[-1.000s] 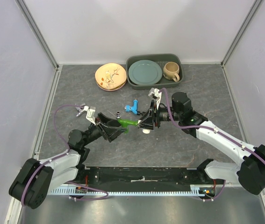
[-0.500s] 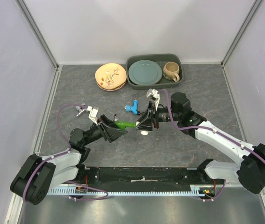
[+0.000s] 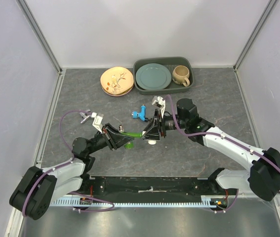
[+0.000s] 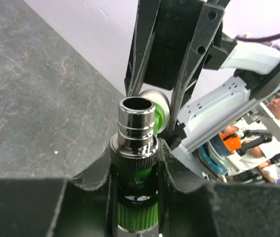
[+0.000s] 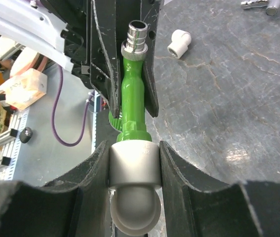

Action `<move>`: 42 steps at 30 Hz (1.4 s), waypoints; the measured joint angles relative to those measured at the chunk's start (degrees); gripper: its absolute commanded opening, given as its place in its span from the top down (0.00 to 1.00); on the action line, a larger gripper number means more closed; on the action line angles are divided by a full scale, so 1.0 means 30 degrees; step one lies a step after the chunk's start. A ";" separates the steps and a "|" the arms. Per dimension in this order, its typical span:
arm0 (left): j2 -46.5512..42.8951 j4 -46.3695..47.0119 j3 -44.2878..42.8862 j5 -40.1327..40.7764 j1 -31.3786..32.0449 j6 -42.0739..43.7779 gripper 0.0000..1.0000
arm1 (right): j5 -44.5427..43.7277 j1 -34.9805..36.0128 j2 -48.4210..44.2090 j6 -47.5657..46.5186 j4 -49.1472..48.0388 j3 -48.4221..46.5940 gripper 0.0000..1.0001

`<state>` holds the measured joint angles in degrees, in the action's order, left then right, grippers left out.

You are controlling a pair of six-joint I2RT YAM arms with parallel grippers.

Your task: Install the water faucets

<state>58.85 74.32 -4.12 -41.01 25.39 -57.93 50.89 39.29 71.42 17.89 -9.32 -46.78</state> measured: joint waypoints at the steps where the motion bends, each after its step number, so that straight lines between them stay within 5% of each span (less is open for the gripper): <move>1: -0.0029 0.0153 0.0000 -0.0124 0.0066 -0.0015 0.98 | -0.0124 -0.0007 0.0022 -0.0066 0.0124 0.0000 1.00; 12: -0.1508 0.0168 0.0313 0.0182 0.0393 0.0933 0.98 | 0.1545 -0.0408 0.1107 0.4517 -0.2273 0.0007 1.00; 20: -0.5916 -0.1938 0.0583 0.1887 0.2499 0.5566 0.98 | 0.3614 -0.0437 0.1909 0.9508 -0.5581 0.0007 1.00; 23: -0.7635 -0.3694 0.0583 0.2878 0.3592 0.7300 0.98 | 0.3876 -0.0372 0.2004 1.0309 -0.6273 0.0007 0.85; 27: -0.8772 -0.5646 0.0583 0.4452 0.4058 0.8072 0.98 | 0.2776 -0.0204 0.1501 0.8648 -0.4175 -0.0576 0.43; 30: -0.9034 -0.6484 0.0576 0.5829 0.4218 0.8094 0.98 | 0.0845 0.0022 0.0743 0.6477 -0.2062 -0.0984 0.24; 36: -0.9049 -0.7278 0.0576 0.8102 0.4284 0.7053 0.98 | -0.2098 0.0080 -0.0947 0.2652 -0.0080 -0.0809 0.09; 42: -0.9624 -0.7322 0.0576 0.9187 0.4299 0.4830 0.98 | -0.3373 0.0080 -0.2069 -0.0284 0.0175 0.0095 0.09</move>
<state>29.98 52.36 -2.39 -13.45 38.28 -43.44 40.77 39.53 65.21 17.04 -8.80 -46.50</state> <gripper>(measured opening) 0.363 0.915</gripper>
